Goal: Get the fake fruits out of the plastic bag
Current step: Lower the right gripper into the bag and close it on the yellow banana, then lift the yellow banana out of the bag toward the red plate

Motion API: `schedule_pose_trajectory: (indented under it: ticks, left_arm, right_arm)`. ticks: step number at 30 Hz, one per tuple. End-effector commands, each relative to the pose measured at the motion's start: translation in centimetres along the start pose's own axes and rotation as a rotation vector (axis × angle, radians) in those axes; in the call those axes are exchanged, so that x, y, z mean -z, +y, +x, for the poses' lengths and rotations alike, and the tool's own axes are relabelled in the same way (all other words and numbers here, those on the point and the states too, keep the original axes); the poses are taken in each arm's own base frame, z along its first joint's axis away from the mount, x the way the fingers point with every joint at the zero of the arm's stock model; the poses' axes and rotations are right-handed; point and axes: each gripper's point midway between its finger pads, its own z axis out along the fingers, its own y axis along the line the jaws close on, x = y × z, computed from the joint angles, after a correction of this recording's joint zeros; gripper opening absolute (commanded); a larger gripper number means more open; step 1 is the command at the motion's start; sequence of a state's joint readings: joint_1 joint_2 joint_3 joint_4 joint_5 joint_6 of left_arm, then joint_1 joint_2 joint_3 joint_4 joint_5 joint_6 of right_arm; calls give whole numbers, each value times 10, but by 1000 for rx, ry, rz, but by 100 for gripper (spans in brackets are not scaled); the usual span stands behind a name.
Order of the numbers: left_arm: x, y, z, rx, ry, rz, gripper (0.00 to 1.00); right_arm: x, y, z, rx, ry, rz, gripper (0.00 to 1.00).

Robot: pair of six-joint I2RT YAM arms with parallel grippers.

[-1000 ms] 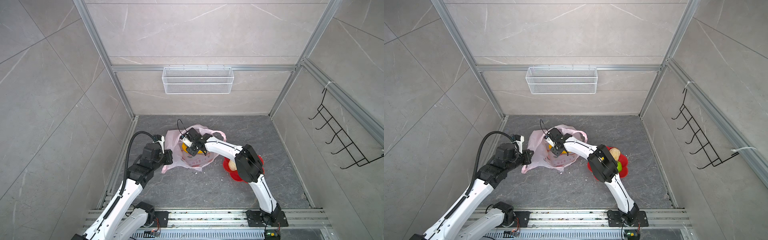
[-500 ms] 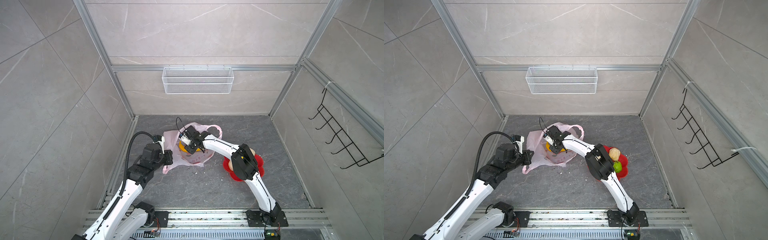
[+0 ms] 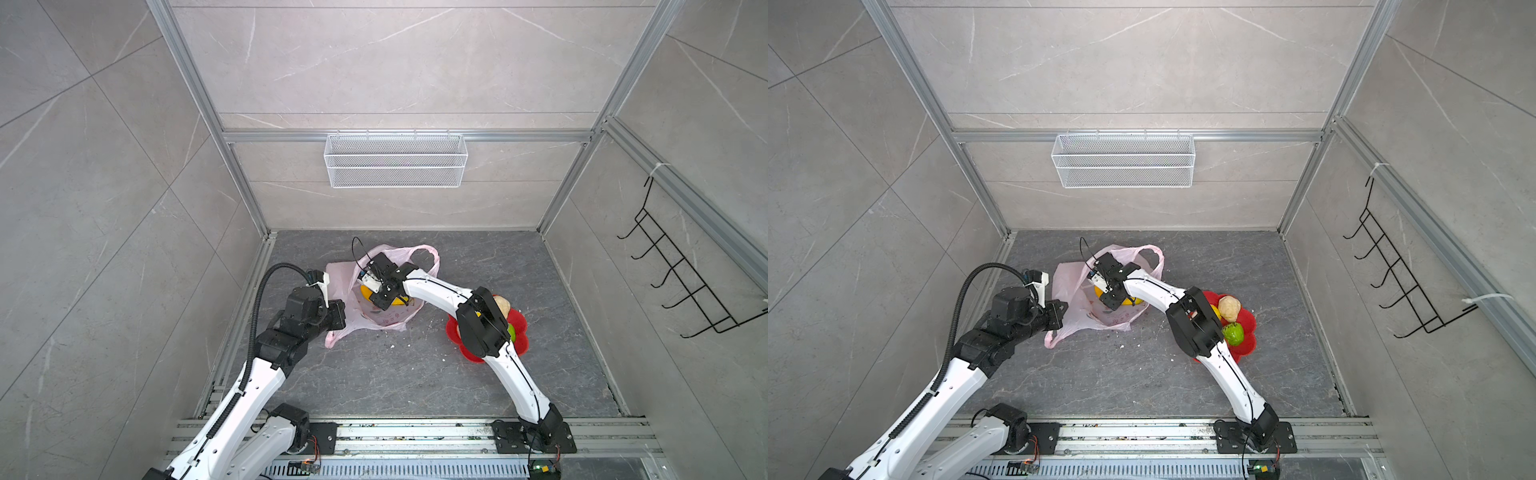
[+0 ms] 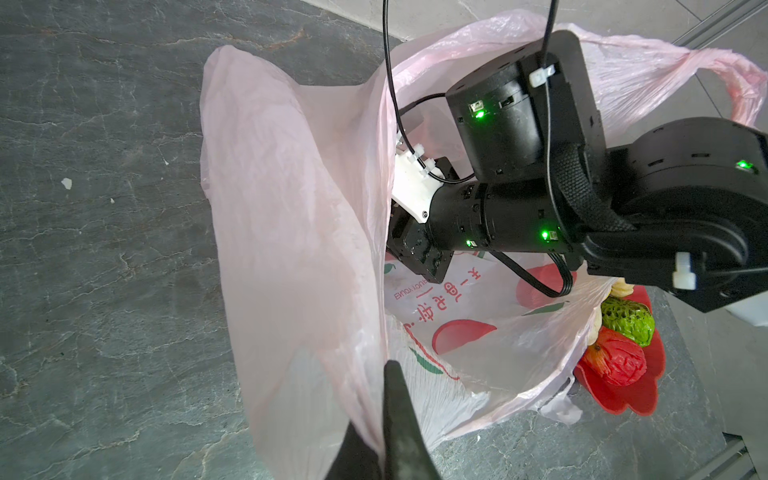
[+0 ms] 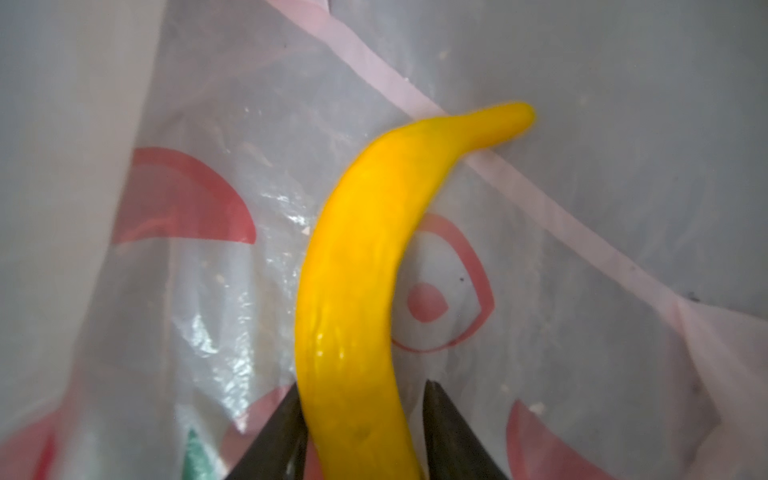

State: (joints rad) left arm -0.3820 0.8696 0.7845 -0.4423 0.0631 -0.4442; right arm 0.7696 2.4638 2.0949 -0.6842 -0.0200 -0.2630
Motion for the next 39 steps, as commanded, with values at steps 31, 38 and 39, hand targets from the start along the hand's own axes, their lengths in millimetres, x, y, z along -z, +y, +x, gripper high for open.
schedule_pose_trajectory:
  ticks: [31, 38, 39]
  left_arm:
    - [-2, 2, -2, -15, 28, -35, 0]
    - [-5, 7, -20, 31, -30, -84, 0]
    - [-6, 7, -24, 40, -43, -91, 0]
  right_arm:
    - [102, 22, -43, -159, -215, 191, 20]
    - [120, 54, -48, -98, -244, 11, 19]
    - [123, 59, -46, -89, -243, -9, 19]
